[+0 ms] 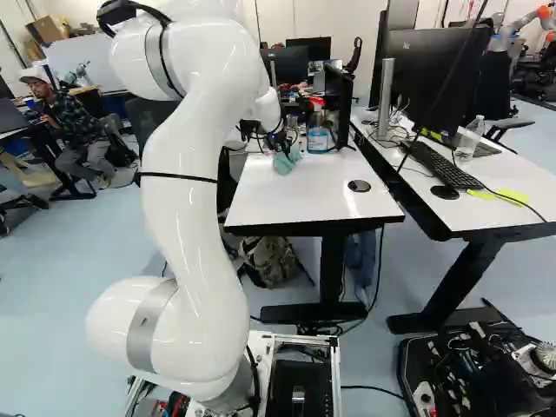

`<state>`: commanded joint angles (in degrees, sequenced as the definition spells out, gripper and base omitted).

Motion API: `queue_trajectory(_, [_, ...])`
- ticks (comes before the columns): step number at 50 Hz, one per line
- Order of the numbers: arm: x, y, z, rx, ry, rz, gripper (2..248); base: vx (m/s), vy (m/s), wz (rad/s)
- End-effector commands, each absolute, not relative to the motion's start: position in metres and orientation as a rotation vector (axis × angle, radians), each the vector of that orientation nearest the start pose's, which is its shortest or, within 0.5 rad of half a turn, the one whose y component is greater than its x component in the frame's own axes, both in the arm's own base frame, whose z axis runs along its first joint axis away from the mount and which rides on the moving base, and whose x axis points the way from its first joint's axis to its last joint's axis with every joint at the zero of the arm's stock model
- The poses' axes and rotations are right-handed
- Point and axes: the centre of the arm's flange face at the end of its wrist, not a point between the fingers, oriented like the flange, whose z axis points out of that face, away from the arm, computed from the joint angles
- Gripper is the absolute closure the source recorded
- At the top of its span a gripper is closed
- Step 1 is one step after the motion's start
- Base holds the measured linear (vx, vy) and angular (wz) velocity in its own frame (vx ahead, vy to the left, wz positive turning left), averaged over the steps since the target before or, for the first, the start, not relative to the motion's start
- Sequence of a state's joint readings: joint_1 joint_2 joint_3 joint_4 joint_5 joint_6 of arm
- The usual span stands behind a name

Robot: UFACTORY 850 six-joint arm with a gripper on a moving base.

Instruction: Clean the table with the green towel

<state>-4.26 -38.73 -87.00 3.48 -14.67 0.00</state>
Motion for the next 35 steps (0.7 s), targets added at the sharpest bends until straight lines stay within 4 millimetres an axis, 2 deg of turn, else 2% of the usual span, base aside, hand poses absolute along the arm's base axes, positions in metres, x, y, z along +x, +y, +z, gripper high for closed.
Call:
queue_trajectory(19, [0.706, -0.086, 0.422, -3.000, 0.266, -0.909, 197, 0.001, 0.007, 0.036])
queue_trajectory(27, [0.698, -0.098, 0.422, -3.005, 0.295, -0.900, 197, 0.000, 0.000, 0.000])
queue_trajectory(35, [0.685, -0.102, 0.424, -3.010, 0.308, -0.883, 197, 0.000, 0.000, 0.000])
